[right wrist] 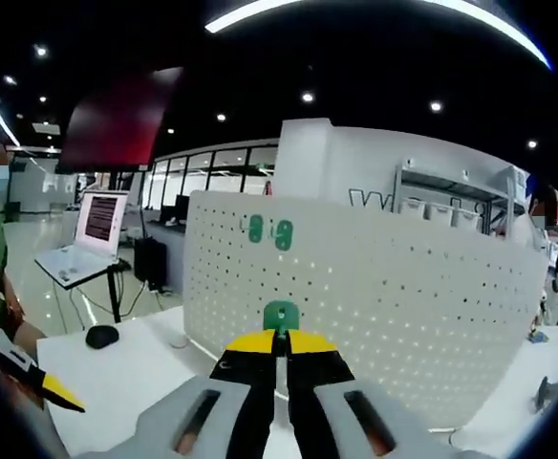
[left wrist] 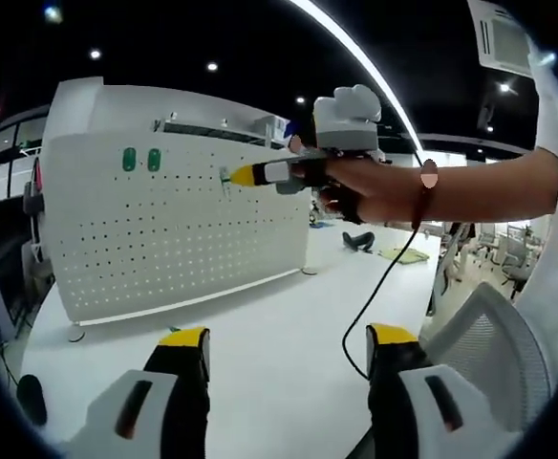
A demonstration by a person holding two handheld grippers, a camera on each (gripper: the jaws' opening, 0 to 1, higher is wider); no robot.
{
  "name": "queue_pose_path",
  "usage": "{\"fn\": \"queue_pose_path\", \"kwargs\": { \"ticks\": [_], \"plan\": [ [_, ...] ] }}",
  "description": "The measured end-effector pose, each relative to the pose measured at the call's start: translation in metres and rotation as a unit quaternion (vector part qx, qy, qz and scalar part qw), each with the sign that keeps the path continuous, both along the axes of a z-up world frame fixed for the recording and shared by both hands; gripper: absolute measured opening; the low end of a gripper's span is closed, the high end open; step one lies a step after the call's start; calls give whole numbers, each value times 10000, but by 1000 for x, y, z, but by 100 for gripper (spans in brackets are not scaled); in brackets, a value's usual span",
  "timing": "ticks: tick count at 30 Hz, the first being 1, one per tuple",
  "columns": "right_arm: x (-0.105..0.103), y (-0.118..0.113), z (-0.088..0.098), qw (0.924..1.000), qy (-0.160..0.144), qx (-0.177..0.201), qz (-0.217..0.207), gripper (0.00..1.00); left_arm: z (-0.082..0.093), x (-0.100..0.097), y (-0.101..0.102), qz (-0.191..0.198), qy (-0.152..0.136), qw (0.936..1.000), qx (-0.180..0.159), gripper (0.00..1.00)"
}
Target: Insert the hook assembly into the mounting plate slot until the hook locks in place.
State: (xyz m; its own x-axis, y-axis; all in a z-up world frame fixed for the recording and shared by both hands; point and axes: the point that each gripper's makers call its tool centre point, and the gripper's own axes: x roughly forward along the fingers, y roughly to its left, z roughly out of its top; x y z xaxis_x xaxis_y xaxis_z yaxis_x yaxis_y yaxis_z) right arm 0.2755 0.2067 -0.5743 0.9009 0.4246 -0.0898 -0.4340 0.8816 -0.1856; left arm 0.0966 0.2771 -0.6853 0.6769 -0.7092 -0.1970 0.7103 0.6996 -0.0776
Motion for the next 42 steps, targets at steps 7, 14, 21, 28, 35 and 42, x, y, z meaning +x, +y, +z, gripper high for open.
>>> {"fn": "queue_pose_path", "kwargs": {
  "ticks": [7,14,21,28,35,42],
  "plan": [
    [12,5,6,10000,-48,-46,-39,1,-1,-1,0,-59,6,10000,32,69],
    [23,8,18,9999,-117,-18,-77,1,4,0,4,-53,-30,10000,47,69],
    [34,10,28,9998,-180,-13,-105,1,6,2,7,-47,-57,10000,67,69],
    [41,8,36,9996,-236,-6,-152,1,3,1,6,-56,-43,9999,87,69],
    [50,8,39,9995,-232,24,-202,1,3,1,6,-24,-48,10000,60,70],
    [58,10,45,9994,-234,48,-242,1,5,3,12,31,-83,10000,14,70]
  ]
}}
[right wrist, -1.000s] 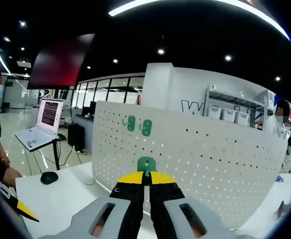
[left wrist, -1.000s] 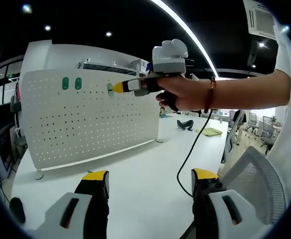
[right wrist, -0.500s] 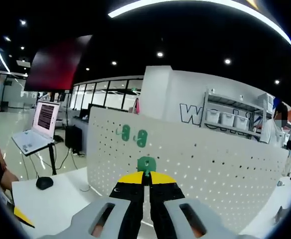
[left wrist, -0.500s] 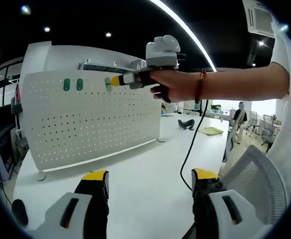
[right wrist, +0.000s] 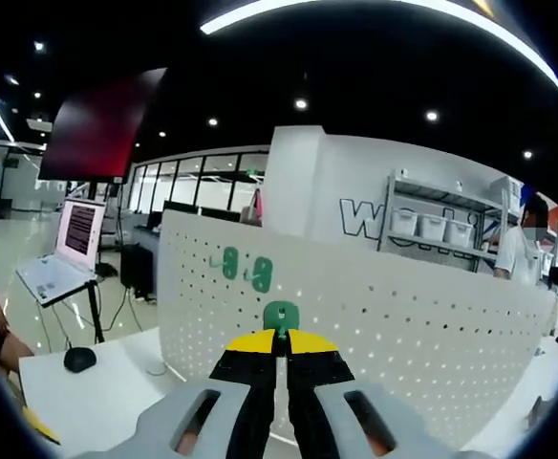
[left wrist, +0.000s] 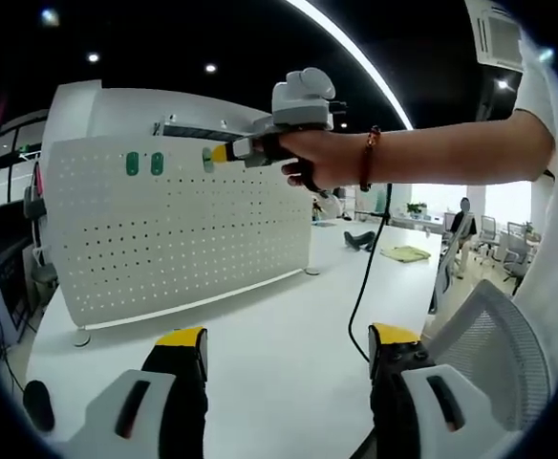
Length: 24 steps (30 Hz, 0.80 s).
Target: Insert the hook assembly into the mounting plate slot until the hook locks in place.
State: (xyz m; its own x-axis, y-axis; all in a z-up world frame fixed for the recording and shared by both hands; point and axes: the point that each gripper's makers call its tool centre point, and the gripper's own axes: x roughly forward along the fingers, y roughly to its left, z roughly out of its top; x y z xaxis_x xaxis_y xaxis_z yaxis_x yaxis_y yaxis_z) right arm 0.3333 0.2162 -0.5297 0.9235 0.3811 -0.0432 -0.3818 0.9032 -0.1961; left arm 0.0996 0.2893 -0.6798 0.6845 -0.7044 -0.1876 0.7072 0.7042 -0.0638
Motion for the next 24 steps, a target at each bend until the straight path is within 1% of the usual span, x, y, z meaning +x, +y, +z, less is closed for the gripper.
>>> {"fn": "queue_pose_path", "kwargs": {
  "ticks": [5,9,14,17,19,21,24],
  "plan": [
    [7,3,3,10000,8,20,-37,1,-3,-2,2,-14,26,10000,46,70],
    [12,8,6,10000,-7,-23,-32,1,-2,-2,3,-6,36,10000,-16,71],
    [19,13,12,10000,-41,-21,-52,1,-1,-1,8,21,31,10000,-13,71],
    [24,14,15,10000,-55,23,-72,1,0,-1,11,40,19,10000,-49,71],
    [28,16,19,9992,-16,391,-54,1,1,-1,13,50,22,10000,-79,71],
    [29,15,21,9996,-99,252,-107,1,1,-1,16,76,34,9999,-134,71],
    [34,15,19,9995,-45,270,-150,1,-1,0,19,69,41,9999,-107,71]
  ]
}}
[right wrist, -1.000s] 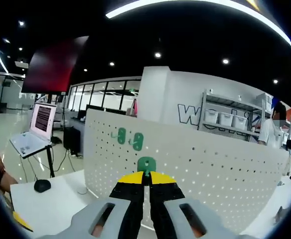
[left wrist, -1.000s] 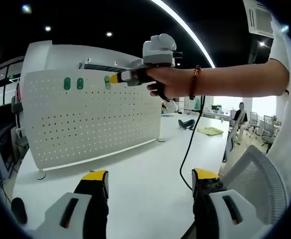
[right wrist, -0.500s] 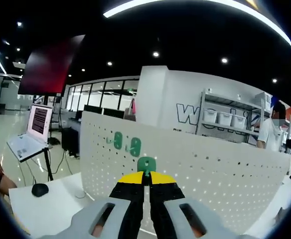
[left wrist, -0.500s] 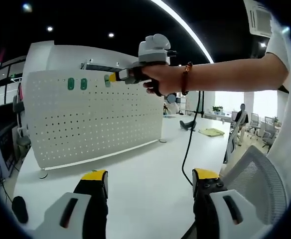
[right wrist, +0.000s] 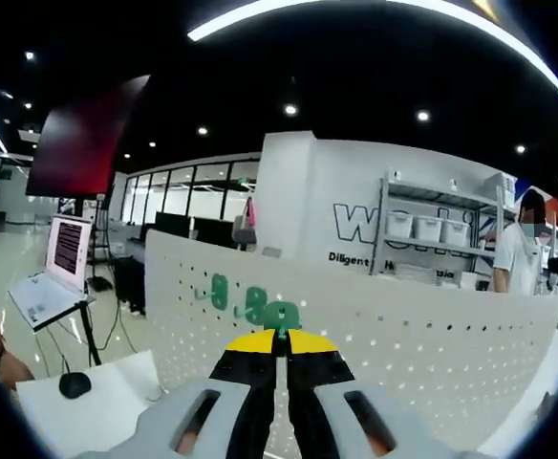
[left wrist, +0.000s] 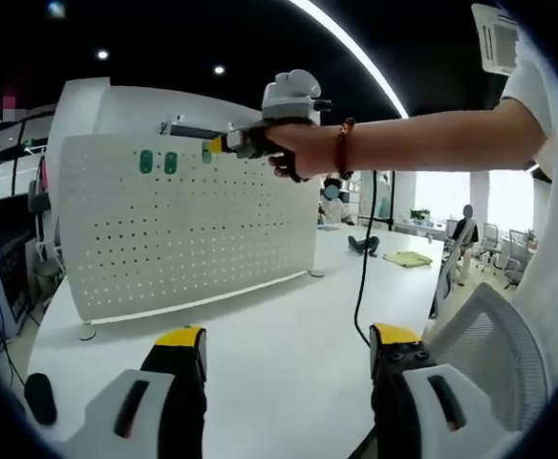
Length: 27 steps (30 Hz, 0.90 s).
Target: Insert the hook assembly into the mounting plate slot until the hook locks in place.
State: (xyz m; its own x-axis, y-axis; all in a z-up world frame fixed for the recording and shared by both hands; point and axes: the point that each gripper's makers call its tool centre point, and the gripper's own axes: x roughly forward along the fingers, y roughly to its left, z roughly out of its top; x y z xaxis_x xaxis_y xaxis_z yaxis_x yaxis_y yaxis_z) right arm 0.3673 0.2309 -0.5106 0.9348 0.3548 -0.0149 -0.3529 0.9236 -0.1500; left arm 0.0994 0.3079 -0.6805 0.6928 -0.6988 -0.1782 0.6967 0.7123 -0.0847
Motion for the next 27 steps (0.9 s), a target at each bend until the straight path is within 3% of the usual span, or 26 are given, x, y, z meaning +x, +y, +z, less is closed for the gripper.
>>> {"fn": "queue_pose_path", "kwargs": {
  "ticks": [12,27],
  "plan": [
    [16,-6,0,9993,94,239,-257,1,-2,4,7,67,6,10000,55,71],
    [36,-7,0,9989,152,218,-386,1,-6,7,14,171,41,9998,26,71]
  ]
}}
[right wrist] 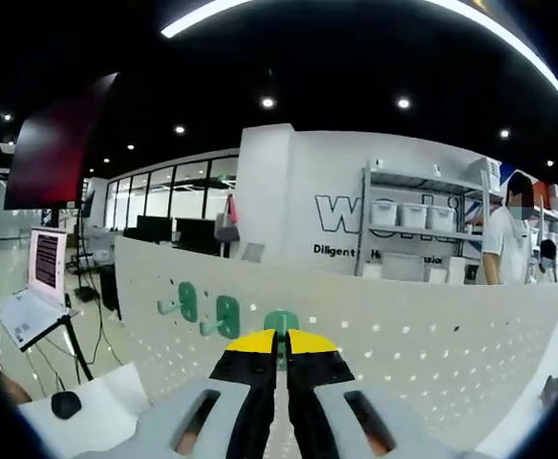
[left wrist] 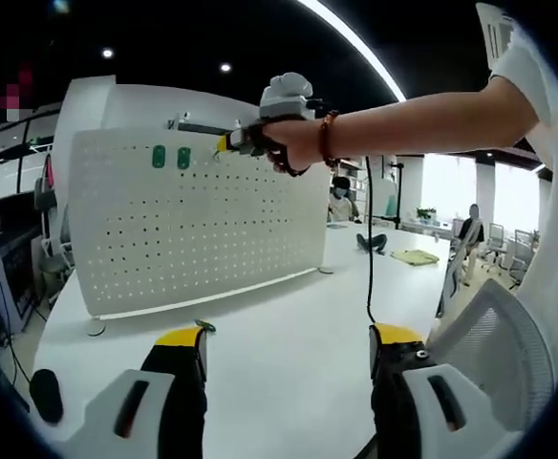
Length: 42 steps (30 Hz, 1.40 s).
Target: Insert the hook assembly into the mounting plate slot until the hook locks in place.
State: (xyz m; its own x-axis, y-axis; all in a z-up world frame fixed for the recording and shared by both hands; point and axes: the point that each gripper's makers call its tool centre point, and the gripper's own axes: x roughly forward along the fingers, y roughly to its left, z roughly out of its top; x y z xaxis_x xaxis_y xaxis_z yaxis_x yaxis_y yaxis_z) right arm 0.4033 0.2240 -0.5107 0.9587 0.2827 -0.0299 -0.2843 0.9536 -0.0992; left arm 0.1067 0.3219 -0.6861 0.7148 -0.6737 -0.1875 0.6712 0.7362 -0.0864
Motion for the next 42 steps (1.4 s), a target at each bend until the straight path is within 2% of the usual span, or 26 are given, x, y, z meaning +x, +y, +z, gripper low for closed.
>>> {"fn": "queue_pose_path", "kwargs": {
  "ticks": [2,7,15,22,34,38,42],
  "plan": [
    [0,0,-2,10000,62,-2,-47,1,0,1,-1,-13,0,10000,15,71],
    [1,1,1,9999,-79,-91,-47,0,-1,1,-2,-35,13,10000,6,71],
    [4,0,6,9996,-249,26,-113,0,-1,3,-3,-75,18,10000,-4,70],
    [10,2,7,9995,-281,10,-135,0,0,5,-3,-97,10,10000,9,70],
    [16,7,-4,9998,-115,11,-163,0,1,7,1,-23,17,10000,-31,70],
    [17,7,-6,9997,-120,-16,-230,1,0,8,3,-11,30,10000,-14,70],
    [18,6,-12,9994,9,-30,-352,1,0,8,5,11,46,10000,-38,69]
  ]
}}
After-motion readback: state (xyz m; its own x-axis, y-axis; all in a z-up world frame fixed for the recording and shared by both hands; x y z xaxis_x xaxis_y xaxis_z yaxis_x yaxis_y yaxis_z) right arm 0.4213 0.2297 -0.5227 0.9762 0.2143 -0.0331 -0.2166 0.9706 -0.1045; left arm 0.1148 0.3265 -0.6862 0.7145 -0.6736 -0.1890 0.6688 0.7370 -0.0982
